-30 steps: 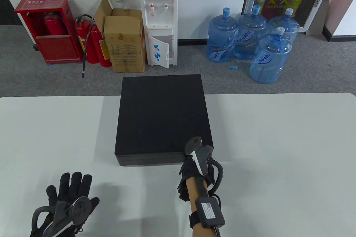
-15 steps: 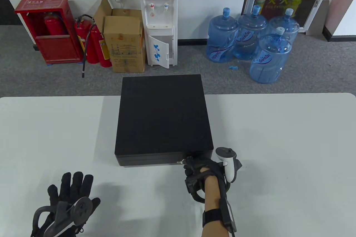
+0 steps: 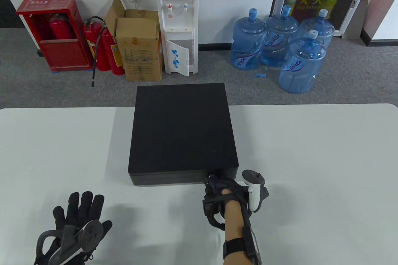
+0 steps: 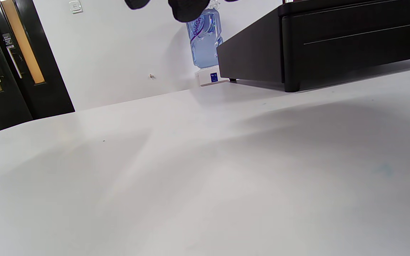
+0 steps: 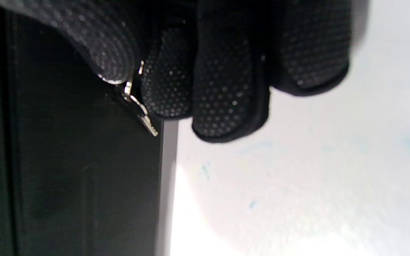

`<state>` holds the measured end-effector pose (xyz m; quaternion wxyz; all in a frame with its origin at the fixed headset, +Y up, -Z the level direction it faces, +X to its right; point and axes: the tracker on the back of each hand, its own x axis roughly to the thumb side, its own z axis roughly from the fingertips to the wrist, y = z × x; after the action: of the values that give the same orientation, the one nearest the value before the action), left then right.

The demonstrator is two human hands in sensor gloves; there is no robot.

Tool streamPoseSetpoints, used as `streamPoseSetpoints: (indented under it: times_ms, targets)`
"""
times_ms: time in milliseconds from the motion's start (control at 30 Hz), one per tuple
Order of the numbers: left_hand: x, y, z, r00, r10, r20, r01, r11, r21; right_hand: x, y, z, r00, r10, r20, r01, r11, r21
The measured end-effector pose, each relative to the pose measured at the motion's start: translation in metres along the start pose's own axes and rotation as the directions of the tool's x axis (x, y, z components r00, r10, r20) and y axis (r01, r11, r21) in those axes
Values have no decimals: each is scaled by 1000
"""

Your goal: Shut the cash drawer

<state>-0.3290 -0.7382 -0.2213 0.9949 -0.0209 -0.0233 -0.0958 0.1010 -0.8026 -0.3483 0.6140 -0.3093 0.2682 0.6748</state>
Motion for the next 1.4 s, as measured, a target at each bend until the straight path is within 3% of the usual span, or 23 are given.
streamPoseSetpoints:
  times_ms: [167,433,600,1000,1300,1400]
  targets:
    - [1,0,0,1000,-2,10,2,1000,2,-9,3,-8,988,-140,-70,149,979,140]
    - [-1,-1,1,1000,6,-2,-6,1000,-7,-9,4,-2,993,-99,-59,103,992,75]
    - [-2,-2,0,1000,9,-11,-9,1000,-15,-5,6,5,999,-12,-43,11,1000,-28]
    - [-1,-1,1,1000,23,-3,-23,999,-27,-4,6,18,997,37,-74,-42,997,-70]
    - [0,-1,1,1000,29,2,-29,999,-24,-3,3,34,998,55,13,-55,998,-11]
    - [-2,-1,2,999,33,0,-33,999,-20,2,-2,46,992,97,83,-93,995,-43]
